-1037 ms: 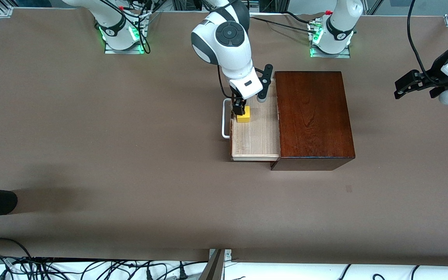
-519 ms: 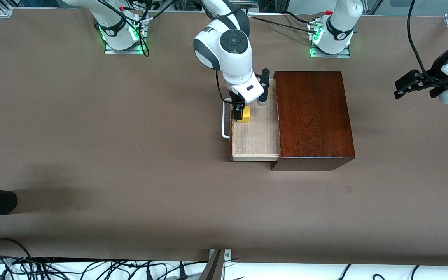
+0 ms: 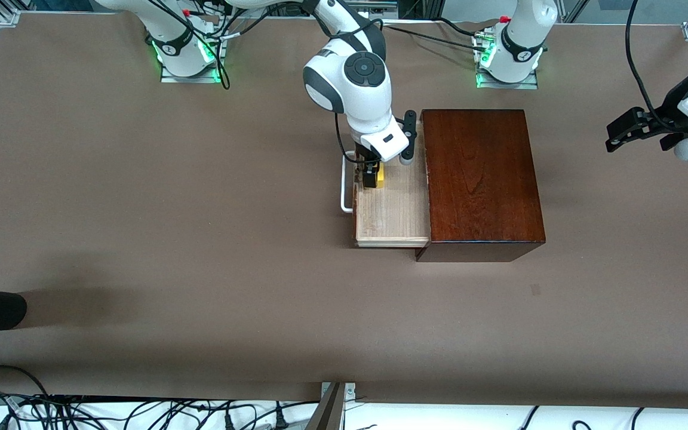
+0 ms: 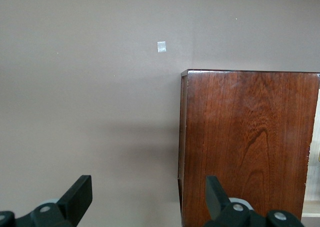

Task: Open drawer, take yellow block, close drawer
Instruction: 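Lower the right gripper onto the yellow cube and close it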

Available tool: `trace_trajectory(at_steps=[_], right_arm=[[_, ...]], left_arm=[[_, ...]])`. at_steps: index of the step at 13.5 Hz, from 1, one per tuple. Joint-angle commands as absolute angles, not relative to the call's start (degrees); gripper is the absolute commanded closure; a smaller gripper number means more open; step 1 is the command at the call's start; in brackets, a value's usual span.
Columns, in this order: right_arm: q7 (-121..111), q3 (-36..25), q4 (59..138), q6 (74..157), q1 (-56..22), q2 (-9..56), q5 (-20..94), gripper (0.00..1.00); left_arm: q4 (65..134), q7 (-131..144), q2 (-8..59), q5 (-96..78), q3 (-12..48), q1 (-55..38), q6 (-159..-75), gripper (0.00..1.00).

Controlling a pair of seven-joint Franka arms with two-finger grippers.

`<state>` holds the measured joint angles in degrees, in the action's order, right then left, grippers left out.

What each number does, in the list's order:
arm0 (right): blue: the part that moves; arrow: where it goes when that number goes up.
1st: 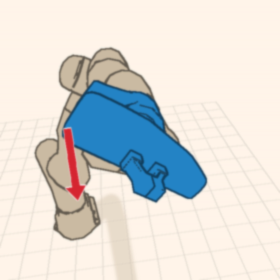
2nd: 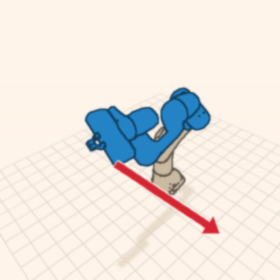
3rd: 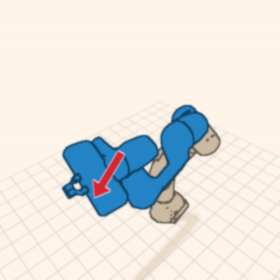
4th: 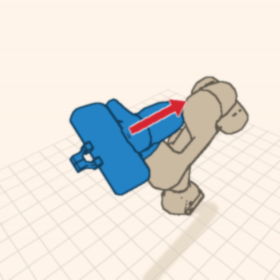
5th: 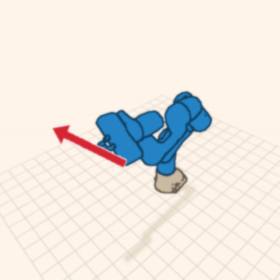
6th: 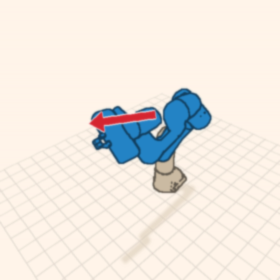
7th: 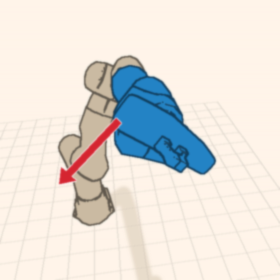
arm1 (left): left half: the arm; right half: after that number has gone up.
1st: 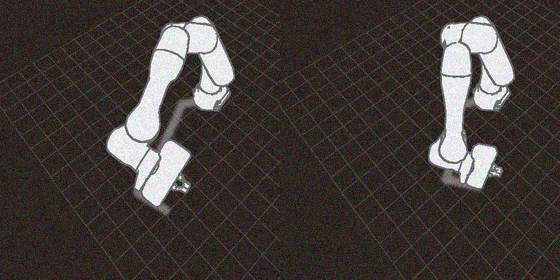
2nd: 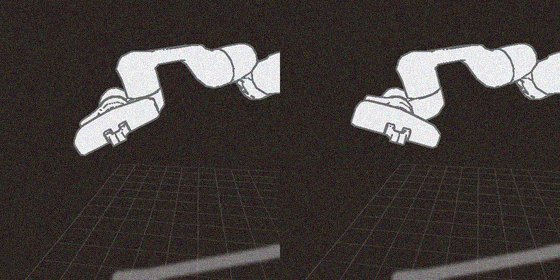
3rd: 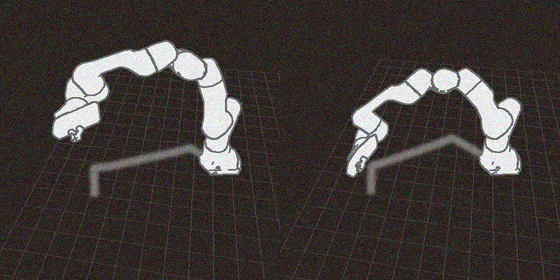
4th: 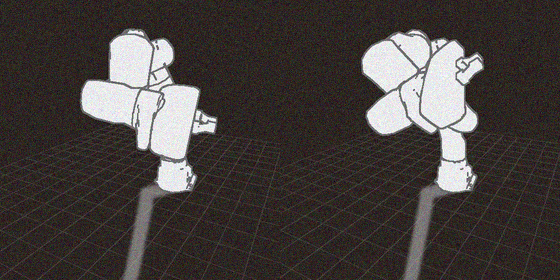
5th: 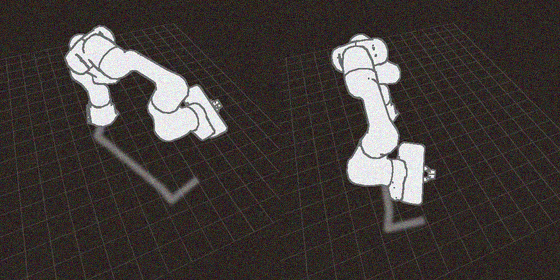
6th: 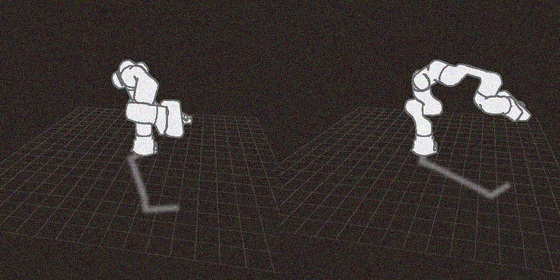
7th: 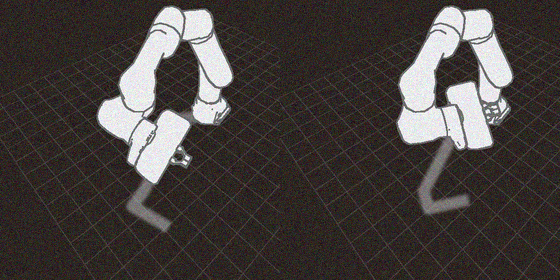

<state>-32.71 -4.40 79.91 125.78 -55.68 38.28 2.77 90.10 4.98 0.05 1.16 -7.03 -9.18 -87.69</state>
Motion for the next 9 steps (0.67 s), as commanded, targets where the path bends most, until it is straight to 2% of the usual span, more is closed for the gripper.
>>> trace_trajectory(at_steps=[1, 9], right_arm=[[-33.13, -4.92, 78.57, 125.95, -56.34, 39.55, 1.76, 0.00], [-32.78, -4.92, 78.66, 128.93, -56.60, 41.84, 0.97, 0.00]], left_arm=[[88.42, 4.75, 0.97, 1.49, -6.77, -8.79, -87.28, 0.00], [88.42, 4.83, 0.88, 1.49, -6.68, -8.79, -87.28, 0.00]])
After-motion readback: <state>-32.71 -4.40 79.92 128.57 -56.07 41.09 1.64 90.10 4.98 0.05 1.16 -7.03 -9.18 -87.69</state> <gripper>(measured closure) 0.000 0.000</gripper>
